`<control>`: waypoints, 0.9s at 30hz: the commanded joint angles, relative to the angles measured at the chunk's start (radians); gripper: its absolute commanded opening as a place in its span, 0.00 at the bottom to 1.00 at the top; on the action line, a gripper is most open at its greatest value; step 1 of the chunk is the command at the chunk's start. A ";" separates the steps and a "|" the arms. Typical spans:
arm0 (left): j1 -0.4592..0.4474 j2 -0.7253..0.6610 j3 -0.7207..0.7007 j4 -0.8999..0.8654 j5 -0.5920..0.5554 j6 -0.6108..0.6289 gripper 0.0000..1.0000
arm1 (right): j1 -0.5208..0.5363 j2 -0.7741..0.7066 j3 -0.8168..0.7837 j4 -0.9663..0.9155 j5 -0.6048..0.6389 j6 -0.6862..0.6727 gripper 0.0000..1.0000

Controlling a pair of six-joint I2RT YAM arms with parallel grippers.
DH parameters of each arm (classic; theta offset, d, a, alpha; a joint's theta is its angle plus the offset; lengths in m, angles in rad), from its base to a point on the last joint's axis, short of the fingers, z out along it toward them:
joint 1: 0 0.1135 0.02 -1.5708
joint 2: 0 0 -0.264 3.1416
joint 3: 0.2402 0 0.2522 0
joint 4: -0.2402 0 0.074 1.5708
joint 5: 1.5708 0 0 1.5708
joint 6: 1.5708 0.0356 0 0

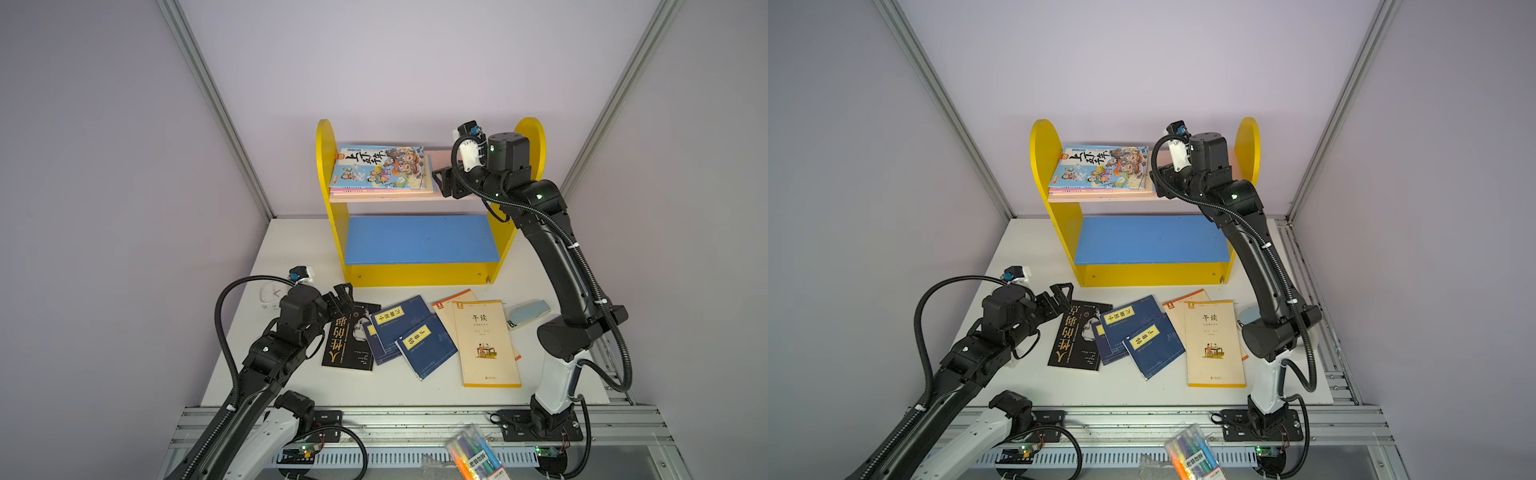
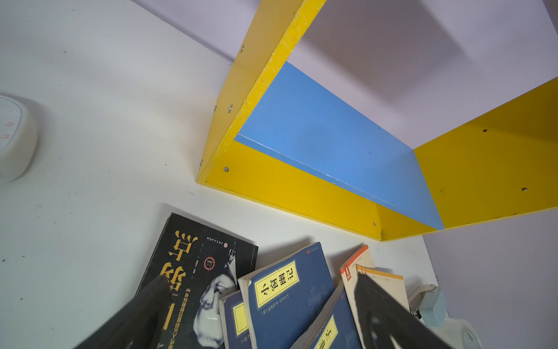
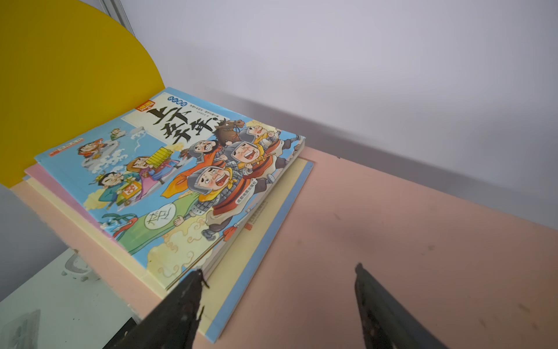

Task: Stacking books/files
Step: Move the book to the bookshelf, then pick up the book.

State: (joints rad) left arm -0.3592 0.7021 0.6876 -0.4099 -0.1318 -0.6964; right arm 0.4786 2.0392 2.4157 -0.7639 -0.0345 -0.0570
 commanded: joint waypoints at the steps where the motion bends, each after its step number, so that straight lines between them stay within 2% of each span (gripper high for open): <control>1: 0.000 0.004 -0.009 -0.019 0.011 -0.003 0.98 | 0.014 -0.070 -0.086 0.046 -0.011 -0.030 0.81; 8: 0.000 0.007 -0.055 -0.027 0.047 -0.020 0.97 | 0.118 -0.290 -0.417 0.146 0.009 -0.125 0.83; 16: 0.001 0.007 -0.120 -0.036 0.085 -0.059 0.97 | 0.274 -0.532 -0.906 0.342 -0.064 -0.200 0.86; 22: -0.005 0.023 -0.156 -0.005 0.118 -0.086 0.97 | 0.301 -0.574 -1.132 0.422 -0.087 0.007 0.88; 27: -0.036 0.067 -0.175 0.063 0.137 -0.103 0.97 | 0.299 -0.548 -1.237 0.393 0.030 0.196 0.87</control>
State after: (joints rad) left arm -0.3820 0.7517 0.5201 -0.4179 -0.0204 -0.7807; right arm 0.7784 1.4792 1.2098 -0.4030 -0.0807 -0.0177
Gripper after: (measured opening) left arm 0.973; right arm 0.874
